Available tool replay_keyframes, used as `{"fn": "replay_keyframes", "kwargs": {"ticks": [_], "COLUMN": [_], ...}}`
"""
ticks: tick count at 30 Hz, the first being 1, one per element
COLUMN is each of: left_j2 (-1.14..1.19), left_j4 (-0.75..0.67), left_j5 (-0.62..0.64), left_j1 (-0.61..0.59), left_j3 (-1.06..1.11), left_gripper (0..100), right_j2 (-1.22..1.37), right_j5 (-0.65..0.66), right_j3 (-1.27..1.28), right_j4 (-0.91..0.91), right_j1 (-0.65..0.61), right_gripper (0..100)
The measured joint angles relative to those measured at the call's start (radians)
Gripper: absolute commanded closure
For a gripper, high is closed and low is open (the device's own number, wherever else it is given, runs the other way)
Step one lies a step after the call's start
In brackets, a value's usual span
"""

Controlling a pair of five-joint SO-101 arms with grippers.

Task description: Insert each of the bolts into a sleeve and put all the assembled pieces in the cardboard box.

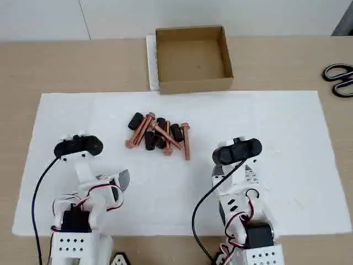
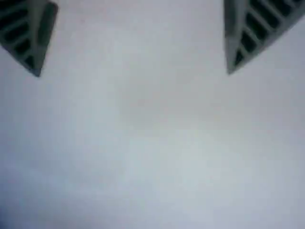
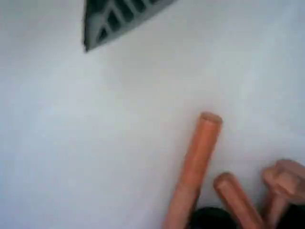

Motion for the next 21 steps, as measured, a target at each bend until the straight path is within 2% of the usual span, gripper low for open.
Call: {"fn": "replay_keyframes", "kwargs": {"ticks": [21], "left_j2": [0.0], "left_j4": [0.0], "left_j5": [0.002], "left_j1": [0.011], "left_j3": [0.0], "left_gripper": [76], "right_j2": [0.0], "right_j5": [0.0], "right_j3": [0.0], "right_j4": [0.0], "right_j1": [0.0], "right_gripper": [83.6]}}
